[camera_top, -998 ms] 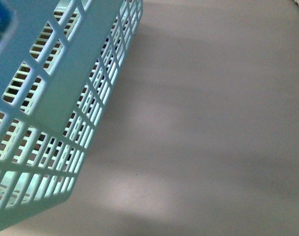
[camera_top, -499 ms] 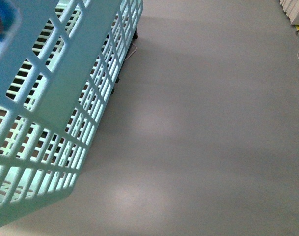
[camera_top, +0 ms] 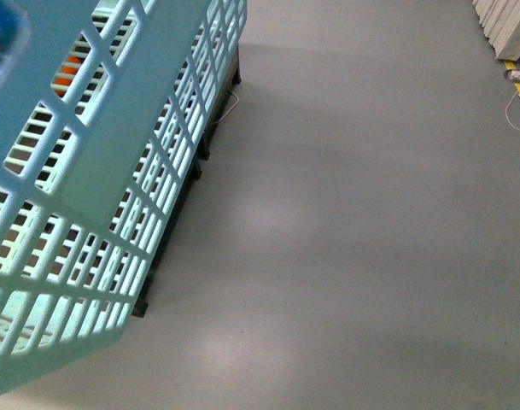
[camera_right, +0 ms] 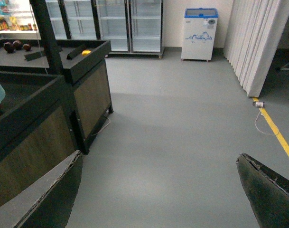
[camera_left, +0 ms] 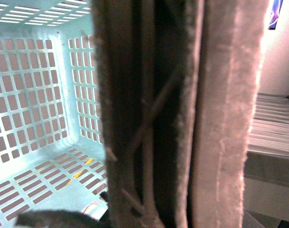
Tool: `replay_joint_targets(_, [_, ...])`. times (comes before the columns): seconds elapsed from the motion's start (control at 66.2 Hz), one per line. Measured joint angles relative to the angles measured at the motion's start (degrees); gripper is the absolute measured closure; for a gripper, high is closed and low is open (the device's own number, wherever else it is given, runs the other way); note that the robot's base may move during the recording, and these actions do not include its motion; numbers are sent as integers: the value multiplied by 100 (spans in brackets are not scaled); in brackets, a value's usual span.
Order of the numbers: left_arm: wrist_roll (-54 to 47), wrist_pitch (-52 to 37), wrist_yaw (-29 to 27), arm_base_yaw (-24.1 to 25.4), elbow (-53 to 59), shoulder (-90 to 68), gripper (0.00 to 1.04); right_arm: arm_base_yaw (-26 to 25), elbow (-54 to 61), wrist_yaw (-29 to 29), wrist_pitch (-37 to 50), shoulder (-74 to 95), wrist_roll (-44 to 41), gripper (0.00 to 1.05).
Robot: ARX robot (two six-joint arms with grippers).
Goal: Pick lemon and mango into basket
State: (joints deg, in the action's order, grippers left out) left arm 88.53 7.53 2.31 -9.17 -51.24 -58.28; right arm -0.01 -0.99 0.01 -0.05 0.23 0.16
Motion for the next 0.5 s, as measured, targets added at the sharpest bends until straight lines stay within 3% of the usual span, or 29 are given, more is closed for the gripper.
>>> replay_joint_targets(0.348, [74, 0, 151, -50, 0, 2, 90, 2, 0, 20, 0, 0, 0, 9])
replay_joint_targets(0.499, [13, -2, -42, -28, 0, 17, 90, 2, 0, 20, 0, -2, 0, 9])
